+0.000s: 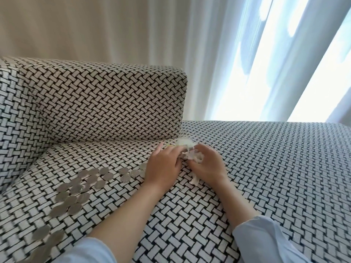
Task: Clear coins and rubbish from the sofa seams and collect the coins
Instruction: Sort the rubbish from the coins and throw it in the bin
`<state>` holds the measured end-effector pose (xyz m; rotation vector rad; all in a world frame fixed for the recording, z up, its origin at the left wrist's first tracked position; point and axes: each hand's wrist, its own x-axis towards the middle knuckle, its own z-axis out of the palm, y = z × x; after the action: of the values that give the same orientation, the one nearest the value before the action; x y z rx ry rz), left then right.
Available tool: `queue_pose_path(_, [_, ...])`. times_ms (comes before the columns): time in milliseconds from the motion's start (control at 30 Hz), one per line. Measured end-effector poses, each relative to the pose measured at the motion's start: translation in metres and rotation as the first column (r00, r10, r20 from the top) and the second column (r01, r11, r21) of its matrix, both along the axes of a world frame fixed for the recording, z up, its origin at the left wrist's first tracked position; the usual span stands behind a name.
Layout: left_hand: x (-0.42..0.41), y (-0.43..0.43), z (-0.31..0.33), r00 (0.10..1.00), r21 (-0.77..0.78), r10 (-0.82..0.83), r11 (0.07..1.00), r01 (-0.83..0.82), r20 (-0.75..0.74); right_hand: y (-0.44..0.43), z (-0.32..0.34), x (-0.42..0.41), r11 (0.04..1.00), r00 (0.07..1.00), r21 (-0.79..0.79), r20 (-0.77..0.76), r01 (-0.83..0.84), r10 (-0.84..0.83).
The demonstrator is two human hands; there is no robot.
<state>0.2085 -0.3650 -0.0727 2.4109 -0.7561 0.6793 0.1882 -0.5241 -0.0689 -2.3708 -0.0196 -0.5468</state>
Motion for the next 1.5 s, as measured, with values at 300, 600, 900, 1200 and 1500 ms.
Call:
queue_pose_path(300, [-0.019, 0.002, 0.009, 0.986, 0.028, -0.080, 0.997, 0.076, 0.144, 0.010, 0.001, -0.017, 0.954, 0.998, 0.299, 0.042, 0.030, -0.045])
queue_pose_path(600, [-0.056, 0.009, 0.007, 0.994, -0.045, -0.076, 0.996, 0.079, 0.073, 0.039, 0.007, -0.047, 0.857, 1.000, 0.514, -0.015, 0.016, -0.010])
queue_pose_path(900, [-0.111, 0.020, 0.014, 0.941, -0.222, -0.100, 0.975, 0.027, -0.324, 0.061, 0.021, -0.086, 0.745, 0.997, 0.667, -0.057, 0.006, 0.043])
queue_pose_path(1200, [-0.154, 0.044, 0.020, 0.796, -0.426, -0.059, 0.867, -0.257, -0.602, 0.095, 0.021, -0.129, 0.725, 0.979, 0.678, -0.205, 0.125, 0.023])
queue_pose_path(1500, [-0.188, 0.089, 0.043, 0.683, -0.624, -0.212, 0.647, -0.438, -0.699, 0.148, 0.042, -0.157, 0.520, 0.906, 0.826, -0.370, 0.220, 0.205])
